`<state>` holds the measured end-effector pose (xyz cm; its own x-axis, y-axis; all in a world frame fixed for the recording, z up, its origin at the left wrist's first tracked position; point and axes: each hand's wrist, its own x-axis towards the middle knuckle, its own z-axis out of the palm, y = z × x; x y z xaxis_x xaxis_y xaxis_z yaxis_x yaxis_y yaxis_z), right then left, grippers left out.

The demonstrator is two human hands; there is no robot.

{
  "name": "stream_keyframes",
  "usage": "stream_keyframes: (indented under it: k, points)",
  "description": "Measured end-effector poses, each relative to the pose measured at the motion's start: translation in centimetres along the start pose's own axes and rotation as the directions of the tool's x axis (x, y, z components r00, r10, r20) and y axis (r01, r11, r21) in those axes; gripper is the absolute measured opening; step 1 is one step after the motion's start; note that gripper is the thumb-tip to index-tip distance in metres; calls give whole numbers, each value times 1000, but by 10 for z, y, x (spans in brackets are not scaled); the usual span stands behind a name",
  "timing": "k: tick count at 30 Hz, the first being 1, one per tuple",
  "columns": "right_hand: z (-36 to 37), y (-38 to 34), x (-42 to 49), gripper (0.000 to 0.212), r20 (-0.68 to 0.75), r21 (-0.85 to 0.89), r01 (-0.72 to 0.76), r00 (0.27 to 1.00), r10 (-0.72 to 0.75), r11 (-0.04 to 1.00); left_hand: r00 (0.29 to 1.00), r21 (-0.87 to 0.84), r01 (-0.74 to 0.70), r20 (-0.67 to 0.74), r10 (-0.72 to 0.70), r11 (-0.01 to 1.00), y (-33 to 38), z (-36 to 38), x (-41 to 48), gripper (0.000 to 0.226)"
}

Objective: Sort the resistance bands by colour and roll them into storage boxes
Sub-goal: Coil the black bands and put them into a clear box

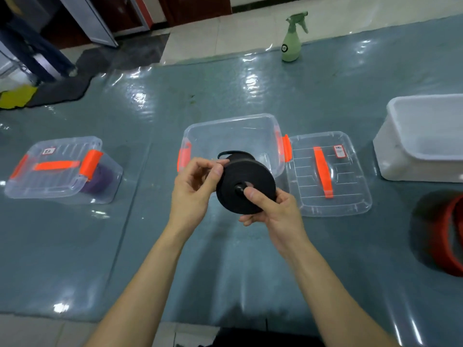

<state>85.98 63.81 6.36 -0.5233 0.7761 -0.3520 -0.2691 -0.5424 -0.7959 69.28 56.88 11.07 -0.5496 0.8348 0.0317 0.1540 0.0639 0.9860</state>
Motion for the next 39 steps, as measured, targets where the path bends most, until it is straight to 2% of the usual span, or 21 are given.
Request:
stream_keyframes:
  k: [4,6,8,10,11,12,13,14,15,16,17,20,23,26,31,35,39]
  points:
    - [14,5,15,44,-99,83,-37,994,45,996,989,42,89,116,-94,995,-8,-10,10,29]
    - [23,5,19,56,-103,124,-64,992,77,990,990,41,89,110,-93,995,-8,-13,19,32]
    - [29,5,24,58,-70,137,-81,993,92,987,991,57,74,108,-80,996,-9,-19,31,32]
    - [32,1,28,67,-26,12,-56,998,56,998,990,71,76,112,-84,995,-11,-29,44,32]
    - [31,-1,31,81,-25,-147,-10,1000,7,989,990,72,79,110,-87,994,-13,-33,50,33]
    - [29,-4,33,99,-38,-379,64,996,-84,923,990,74,82,111,-90,994,-14,-38,56,34]
    - [26,-7,36,113,-30,-633,143,978,-208,761,989,72,86,116,-94,994,-17,-40,61,34]
    - [24,-9,40,119,31,-825,210,944,-328,524,987,72,92,126,-101,993,-19,-40,67,34]
    - [23,-11,45,117,113,-917,251,909,-402,311,984,75,96,141,-106,992,-22,-40,72,33]
    - [25,-14,52,111,161,-947,261,889,-428,186,980,82,101,161,-114,991,-25,-39,79,32]
    - [28,-18,60,103,166,-959,248,885,-434,138,976,87,109,182,-123,990,-28,-38,87,31]
    - [39,-27,89,88,132,-973,199,891,-434,113,957,110,111,257,-137,988,-32,-34,117,33]
    - [43,-32,116,88,104,-990,132,912,-396,45,939,178,130,293,-178,975,-42,-26,146,27]
    - [45,-31,145,89,36,-999,39,955,-295,5,927,238,212,257,-272,948,-66,-19,168,22]
    - [34,-9,185,92,-15,-998,-25,983,-183,-51,895,415,273,221,-388,868,-107,-8,192,45]
    - [29,6,210,98,-80,-993,-88,992,-94,-82,894,606,249,156,-419,755,-124,5,205,52]
    - [29,7,226,97,-115,-982,-115,993,-10,-149,891,651,278,101,-443,707,-136,12,211,56]
